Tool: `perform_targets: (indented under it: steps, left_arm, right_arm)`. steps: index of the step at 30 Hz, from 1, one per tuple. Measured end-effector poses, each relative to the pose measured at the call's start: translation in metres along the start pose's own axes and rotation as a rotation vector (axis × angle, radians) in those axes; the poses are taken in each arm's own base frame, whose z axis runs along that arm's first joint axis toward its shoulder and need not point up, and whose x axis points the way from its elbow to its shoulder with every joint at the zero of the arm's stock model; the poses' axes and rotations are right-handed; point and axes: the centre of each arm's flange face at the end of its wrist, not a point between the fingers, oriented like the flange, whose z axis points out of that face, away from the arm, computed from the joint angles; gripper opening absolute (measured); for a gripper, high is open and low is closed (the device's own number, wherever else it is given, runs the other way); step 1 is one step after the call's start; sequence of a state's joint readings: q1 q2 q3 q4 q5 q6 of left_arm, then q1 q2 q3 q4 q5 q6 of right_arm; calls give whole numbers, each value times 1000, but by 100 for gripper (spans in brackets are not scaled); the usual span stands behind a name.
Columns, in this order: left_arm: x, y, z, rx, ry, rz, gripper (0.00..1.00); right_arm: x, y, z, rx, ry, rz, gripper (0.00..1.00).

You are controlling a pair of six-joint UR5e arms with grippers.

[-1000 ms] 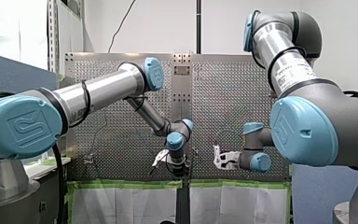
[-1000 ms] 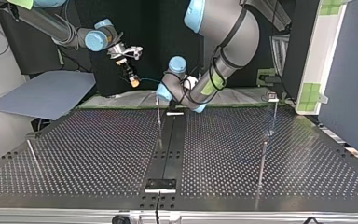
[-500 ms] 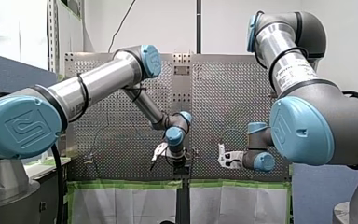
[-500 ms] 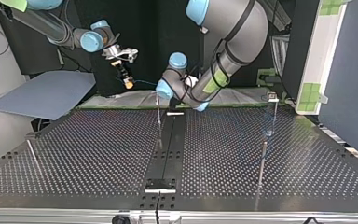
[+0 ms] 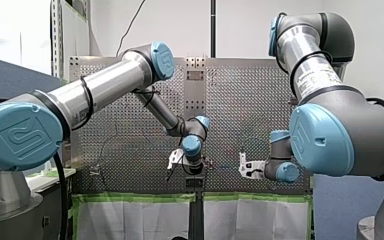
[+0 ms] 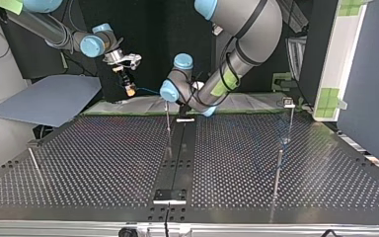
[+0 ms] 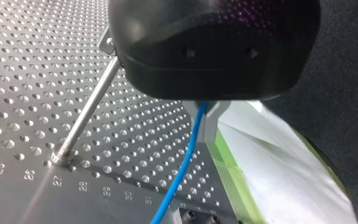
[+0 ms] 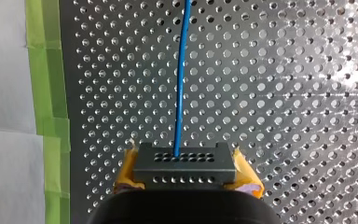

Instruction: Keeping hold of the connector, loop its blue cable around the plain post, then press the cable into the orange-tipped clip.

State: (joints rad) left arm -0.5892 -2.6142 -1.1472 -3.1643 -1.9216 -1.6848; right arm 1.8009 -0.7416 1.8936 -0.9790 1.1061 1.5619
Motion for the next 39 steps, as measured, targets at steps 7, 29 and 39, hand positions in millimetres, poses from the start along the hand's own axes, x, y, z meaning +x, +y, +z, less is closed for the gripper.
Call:
perform_targets:
  steps: [7,29,39]
  left_arm:
    - [-3,12,-6,-46,-25,-17,0]
    - [38,16,-29,-75,-43,-40,0]
    - [31,9,-26,-59,-129,-83,0]
  right_arm:
    - [0,1,0,-2,-1,-2,0]
    - [3,9,2,-15,20,-1,0]
    - [6,17,4,-24,37,17,0]
